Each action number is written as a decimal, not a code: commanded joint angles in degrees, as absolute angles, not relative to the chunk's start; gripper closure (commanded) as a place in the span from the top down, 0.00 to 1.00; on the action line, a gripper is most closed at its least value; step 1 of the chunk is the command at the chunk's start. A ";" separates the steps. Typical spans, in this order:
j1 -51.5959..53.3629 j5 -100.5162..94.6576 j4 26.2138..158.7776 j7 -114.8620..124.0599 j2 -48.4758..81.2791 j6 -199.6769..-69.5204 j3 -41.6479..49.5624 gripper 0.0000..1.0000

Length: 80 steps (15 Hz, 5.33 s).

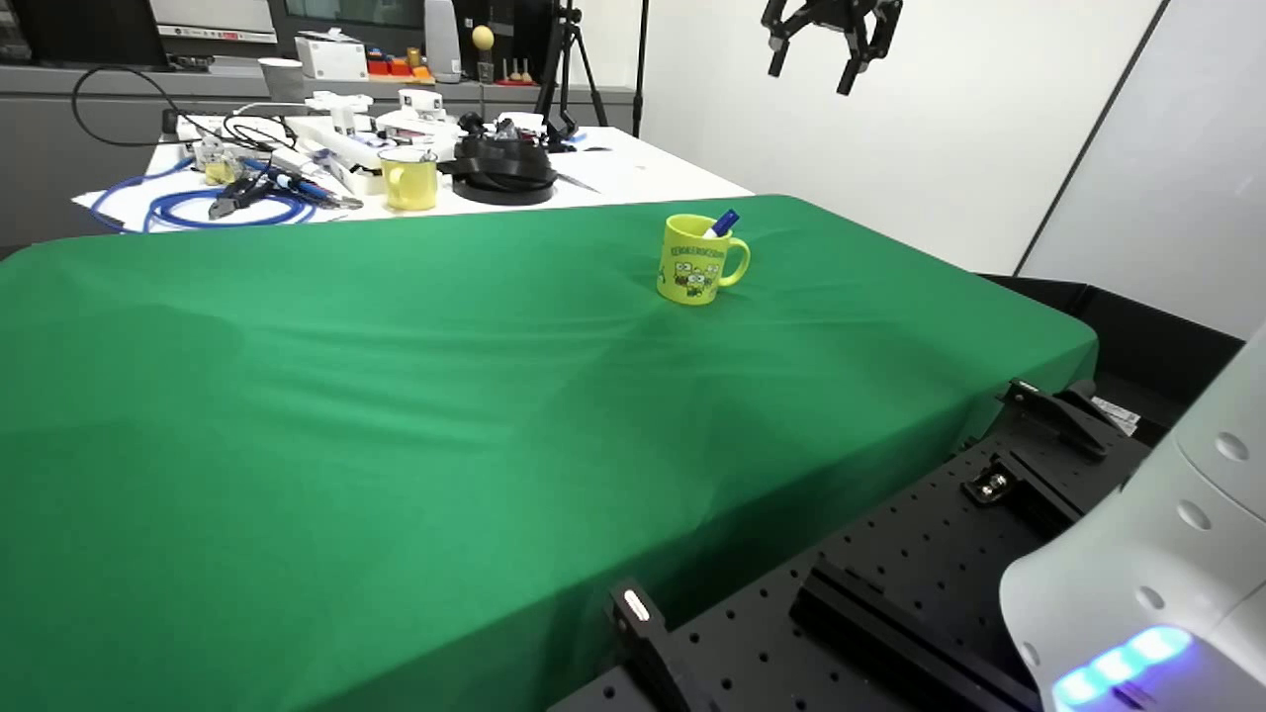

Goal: Remove the marker from the cup and put it on the table

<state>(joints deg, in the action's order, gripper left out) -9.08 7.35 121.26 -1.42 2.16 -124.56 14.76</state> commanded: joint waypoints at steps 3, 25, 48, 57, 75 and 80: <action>-11.37 10.67 117.23 10.72 9.23 -123.03 14.13 1.00; -13.41 27.59 106.23 33.38 25.17 -106.15 13.01 1.00; -13.97 32.41 107.56 31.08 28.65 -114.41 11.72 1.00; -13.51 33.37 110.46 30.50 28.01 -117.33 11.52 0.72; -12.79 33.22 109.61 32.64 26.12 -117.10 11.12 0.06; -12.78 33.25 108.87 33.04 23.90 -115.17 11.12 0.06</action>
<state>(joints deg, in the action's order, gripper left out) -12.84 32.68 109.35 31.01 26.04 -117.49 11.07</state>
